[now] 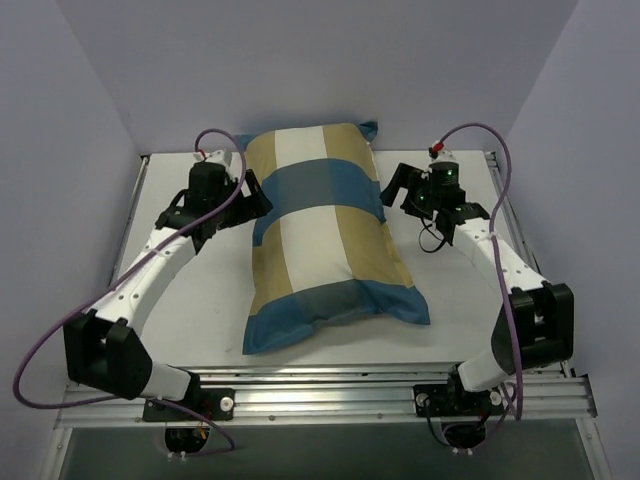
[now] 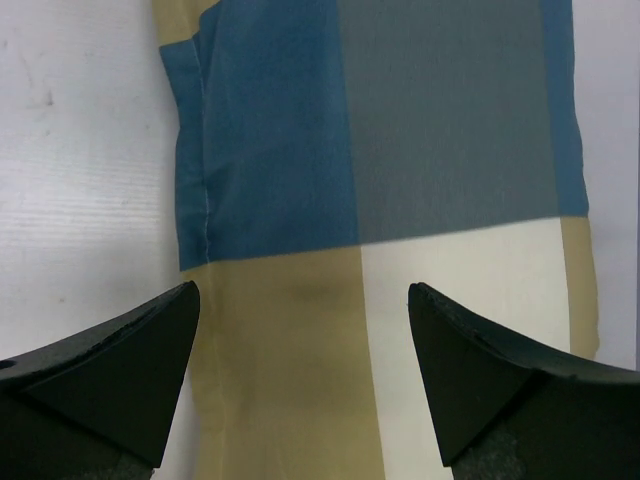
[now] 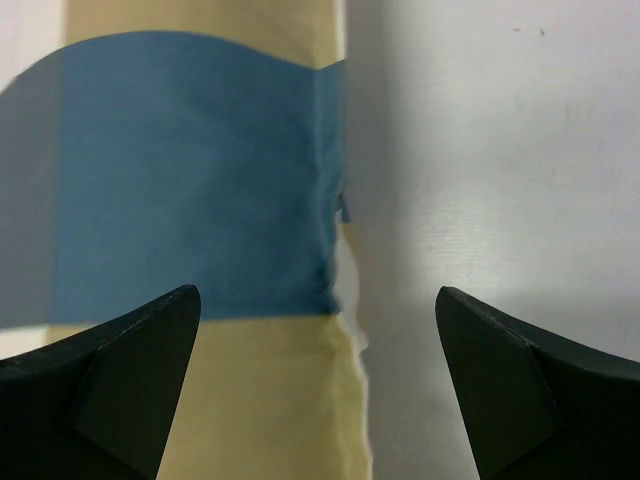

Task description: Remove the pillowcase from the pillow

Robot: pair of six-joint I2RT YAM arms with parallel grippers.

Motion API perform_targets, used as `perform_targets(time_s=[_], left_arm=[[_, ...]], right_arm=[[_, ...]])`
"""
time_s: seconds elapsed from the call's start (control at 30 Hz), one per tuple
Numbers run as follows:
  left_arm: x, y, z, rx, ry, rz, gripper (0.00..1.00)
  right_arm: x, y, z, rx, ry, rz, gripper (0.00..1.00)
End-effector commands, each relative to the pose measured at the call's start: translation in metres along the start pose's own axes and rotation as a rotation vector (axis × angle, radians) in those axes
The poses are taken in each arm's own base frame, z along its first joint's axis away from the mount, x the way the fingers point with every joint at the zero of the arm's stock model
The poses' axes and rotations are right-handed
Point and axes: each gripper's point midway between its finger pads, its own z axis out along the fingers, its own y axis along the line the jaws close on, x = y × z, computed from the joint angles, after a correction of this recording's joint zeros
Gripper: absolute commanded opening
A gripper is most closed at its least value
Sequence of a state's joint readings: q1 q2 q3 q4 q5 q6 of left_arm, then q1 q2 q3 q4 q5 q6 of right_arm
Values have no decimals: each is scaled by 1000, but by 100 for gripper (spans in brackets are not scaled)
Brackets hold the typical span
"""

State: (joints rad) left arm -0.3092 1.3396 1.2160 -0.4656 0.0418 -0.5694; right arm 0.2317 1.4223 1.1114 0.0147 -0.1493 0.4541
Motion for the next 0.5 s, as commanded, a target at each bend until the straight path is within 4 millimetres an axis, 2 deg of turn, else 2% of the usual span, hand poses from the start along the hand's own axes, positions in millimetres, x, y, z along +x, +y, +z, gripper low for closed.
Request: perform_targets(time_s=[0.0,0.03,0.07,0.1,0.13,0.17,0.2,0.27,0.3,0.37,0.47], left_arm=[[-39,-32,30,65,-102,-2,94],[-37,-33,39,60,-95,-4,94],[-31,-32,56,50,-74,-3,94],[-27,-31,64,42,-62,-6,94],[-22,-28,72,33,-46,-10,94],[-9,-22,86,15,-12,-19,94],[-4,-14,93,-19,-9,-24,94],[13,-1,109,-56,24,-34,94],[26,10,115,-84,48,-37,94],[45,26,127,-131,84,-42,94],[76,44,139,-171,143,-64,94]], right_arm=[[-20,10,30,-92,-10,17,100],[-15,15,37,-127,14,-3,100],[-19,20,43,-163,2,-9,100],[-13,20,57,-178,21,-4,100],[-10,27,61,-220,36,4,100],[-16,33,66,-256,11,5,100],[-8,31,78,-266,32,14,100],[-7,40,87,-327,40,28,100],[3,38,98,-338,68,41,100],[9,48,104,-401,97,60,100],[32,54,118,-462,154,68,100]])
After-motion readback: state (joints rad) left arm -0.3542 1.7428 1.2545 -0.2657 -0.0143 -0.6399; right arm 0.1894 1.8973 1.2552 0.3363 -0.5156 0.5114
